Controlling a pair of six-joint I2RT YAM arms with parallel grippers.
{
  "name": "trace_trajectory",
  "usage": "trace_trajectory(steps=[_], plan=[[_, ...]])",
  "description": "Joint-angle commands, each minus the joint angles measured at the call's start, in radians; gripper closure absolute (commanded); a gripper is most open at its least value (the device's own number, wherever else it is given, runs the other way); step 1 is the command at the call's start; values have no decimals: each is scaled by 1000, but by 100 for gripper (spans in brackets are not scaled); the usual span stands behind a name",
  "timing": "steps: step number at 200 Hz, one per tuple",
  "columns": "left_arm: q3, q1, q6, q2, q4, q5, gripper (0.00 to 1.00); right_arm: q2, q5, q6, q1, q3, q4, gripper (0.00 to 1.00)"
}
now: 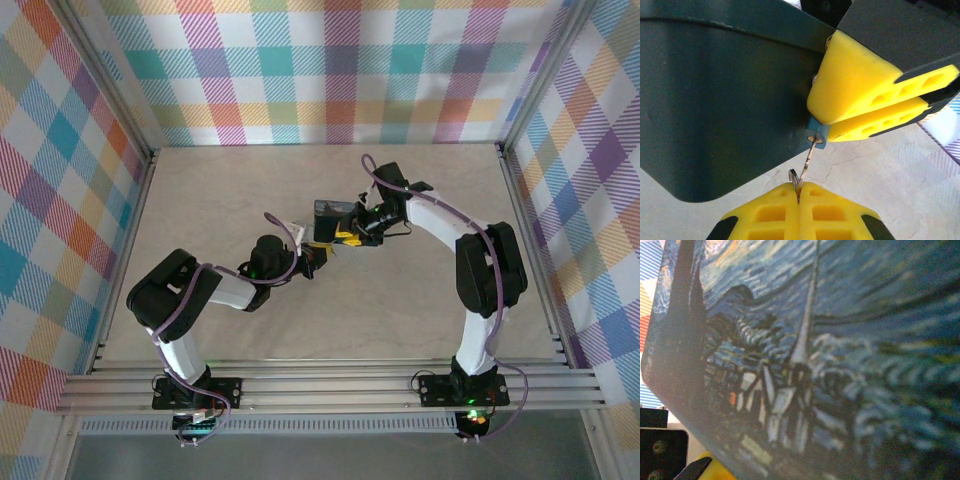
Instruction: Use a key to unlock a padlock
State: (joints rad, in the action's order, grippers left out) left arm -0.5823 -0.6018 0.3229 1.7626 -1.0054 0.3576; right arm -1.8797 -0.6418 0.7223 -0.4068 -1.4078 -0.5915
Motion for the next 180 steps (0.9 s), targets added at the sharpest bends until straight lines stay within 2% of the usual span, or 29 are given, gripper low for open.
trace_trajectory(steps=[1,73,133,180], plan=[[-29,-15,8,19,-56,17,100,47,-46,9,3,17,14,100],[-40,-16,48,47,-115,33,100,55,-57,17,3,27,25,100],[-66,-14,101,66,-134,147,100,57,-58,-23,5,32,27,100],[-56,12,109,63,-125,180,100,62,-59,-58,7,44,26,100]])
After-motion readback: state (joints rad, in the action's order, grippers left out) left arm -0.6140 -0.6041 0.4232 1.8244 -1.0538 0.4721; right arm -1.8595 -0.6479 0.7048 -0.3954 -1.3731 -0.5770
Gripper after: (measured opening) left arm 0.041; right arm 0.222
